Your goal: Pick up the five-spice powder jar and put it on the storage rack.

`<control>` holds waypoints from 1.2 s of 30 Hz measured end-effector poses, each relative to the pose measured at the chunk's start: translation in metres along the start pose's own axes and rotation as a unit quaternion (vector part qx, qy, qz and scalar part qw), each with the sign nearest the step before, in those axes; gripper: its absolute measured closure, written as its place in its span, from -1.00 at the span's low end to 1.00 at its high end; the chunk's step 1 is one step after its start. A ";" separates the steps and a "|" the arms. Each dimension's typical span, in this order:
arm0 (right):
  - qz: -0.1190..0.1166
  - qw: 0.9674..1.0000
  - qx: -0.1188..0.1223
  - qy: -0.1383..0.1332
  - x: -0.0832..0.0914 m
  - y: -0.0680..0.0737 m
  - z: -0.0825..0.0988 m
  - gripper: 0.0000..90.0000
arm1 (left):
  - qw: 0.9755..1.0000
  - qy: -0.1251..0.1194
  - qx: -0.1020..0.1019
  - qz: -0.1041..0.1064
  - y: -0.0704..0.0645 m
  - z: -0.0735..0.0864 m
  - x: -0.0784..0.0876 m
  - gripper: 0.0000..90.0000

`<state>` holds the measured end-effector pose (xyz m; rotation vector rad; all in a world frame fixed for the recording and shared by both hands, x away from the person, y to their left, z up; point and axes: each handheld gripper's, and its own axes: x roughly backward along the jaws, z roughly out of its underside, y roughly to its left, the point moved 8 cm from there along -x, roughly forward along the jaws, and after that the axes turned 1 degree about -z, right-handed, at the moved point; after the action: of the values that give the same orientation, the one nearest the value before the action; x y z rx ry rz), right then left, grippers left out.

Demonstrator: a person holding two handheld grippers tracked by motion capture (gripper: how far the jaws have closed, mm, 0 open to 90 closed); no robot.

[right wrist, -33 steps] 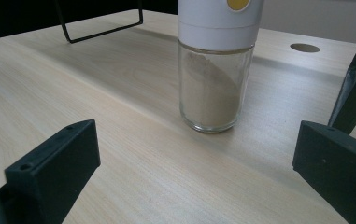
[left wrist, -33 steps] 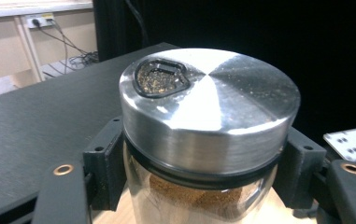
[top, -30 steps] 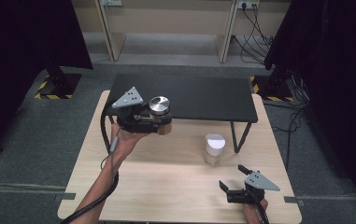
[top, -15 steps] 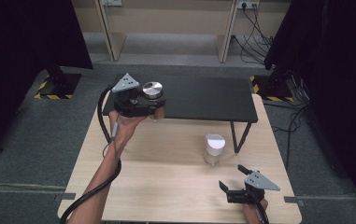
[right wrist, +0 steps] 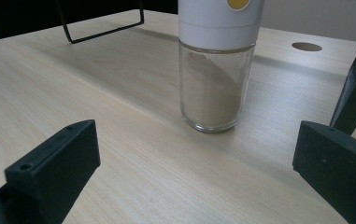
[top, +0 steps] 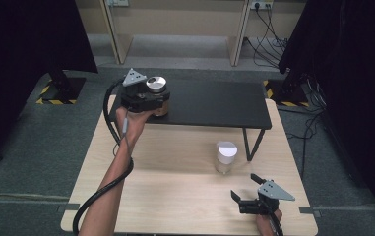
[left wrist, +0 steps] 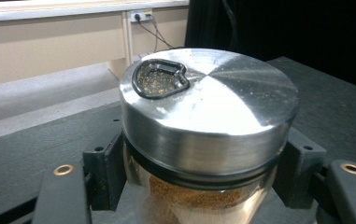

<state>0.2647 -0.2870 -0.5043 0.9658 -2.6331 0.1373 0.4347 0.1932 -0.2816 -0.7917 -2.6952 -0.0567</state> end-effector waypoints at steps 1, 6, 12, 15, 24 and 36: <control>0.000 1.000 0.000 0.000 0.000 0.000 0.000 -0.99 | 1.000 0.000 0.000 0.000 0.000 0.000 0.000 -0.31; 0.000 1.000 -0.001 -0.002 0.000 -0.001 0.000 -0.99 | 1.000 0.001 0.004 -0.019 0.003 -0.001 -0.004 -0.31; -0.002 1.000 -0.002 -0.002 0.000 -0.001 0.000 -0.99 | 0.999 -0.003 0.019 -0.038 0.011 0.000 -0.008 -0.31; -0.002 1.000 -0.002 -0.002 0.000 -0.001 0.000 -0.99 | 0.999 -0.001 0.017 -0.045 0.012 -0.001 -0.010 -0.31; -0.002 1.000 -0.003 -0.002 0.000 -0.001 0.001 -0.99 | 0.998 -0.003 0.011 -0.055 0.010 0.000 -0.016 -0.31; -0.001 1.000 -0.002 -0.002 0.000 -0.001 0.001 -0.99 | 0.998 -0.026 0.028 -0.059 0.011 0.008 -0.019 -0.74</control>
<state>0.2653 -0.2881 -0.5048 0.9698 -2.6349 0.1295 0.4532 0.1939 -0.2960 -0.6256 -2.7769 0.0115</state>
